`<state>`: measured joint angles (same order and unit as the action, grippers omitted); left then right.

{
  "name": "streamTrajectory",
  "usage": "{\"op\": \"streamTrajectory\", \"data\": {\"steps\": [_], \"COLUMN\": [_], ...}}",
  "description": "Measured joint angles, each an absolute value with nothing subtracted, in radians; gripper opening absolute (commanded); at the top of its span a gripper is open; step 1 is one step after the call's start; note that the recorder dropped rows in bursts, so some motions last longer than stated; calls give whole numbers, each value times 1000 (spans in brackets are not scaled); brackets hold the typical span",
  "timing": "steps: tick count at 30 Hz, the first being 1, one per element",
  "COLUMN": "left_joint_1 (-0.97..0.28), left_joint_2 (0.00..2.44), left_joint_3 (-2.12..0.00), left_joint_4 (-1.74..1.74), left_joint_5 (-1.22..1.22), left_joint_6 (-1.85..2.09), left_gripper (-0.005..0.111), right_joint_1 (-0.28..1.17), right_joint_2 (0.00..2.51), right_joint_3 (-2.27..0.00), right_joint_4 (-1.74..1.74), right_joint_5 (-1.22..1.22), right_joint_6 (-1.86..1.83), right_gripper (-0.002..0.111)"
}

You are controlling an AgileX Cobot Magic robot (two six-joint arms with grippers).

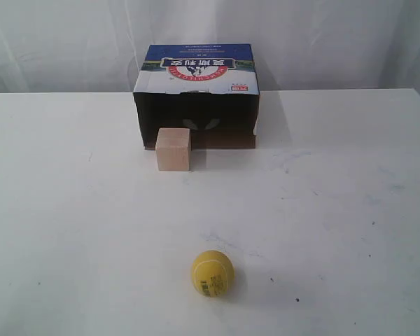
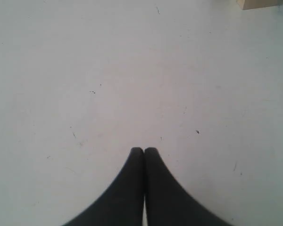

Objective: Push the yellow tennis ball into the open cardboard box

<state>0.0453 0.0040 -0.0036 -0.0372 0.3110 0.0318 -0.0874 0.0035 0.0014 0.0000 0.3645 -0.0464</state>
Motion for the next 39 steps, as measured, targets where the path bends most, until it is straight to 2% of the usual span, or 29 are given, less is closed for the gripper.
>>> {"op": "streamTrajectory", "data": {"steps": [14,20,31,39], "left_joint_1": [45,45,45,45], "left_joint_2": [4,4,4,4], "left_joint_3": [-4,-4,-4,-4], "left_joint_4": [-37,-37,-37,-37], "left_joint_5": [311,311,311,311], "left_joint_6": [32,32,32,32], "left_gripper": [0,0,0,0], "right_joint_1": [-87,-87,-87,-87], "right_joint_2": [3,3,3,50], "right_joint_3": [1,1,1,-70], "right_joint_4": [-18,-13,83,264], "right_joint_5": [352,142,-668,-620], "right_joint_6": [-74,-68,272,135], "right_gripper": [0,0,0,0]}}
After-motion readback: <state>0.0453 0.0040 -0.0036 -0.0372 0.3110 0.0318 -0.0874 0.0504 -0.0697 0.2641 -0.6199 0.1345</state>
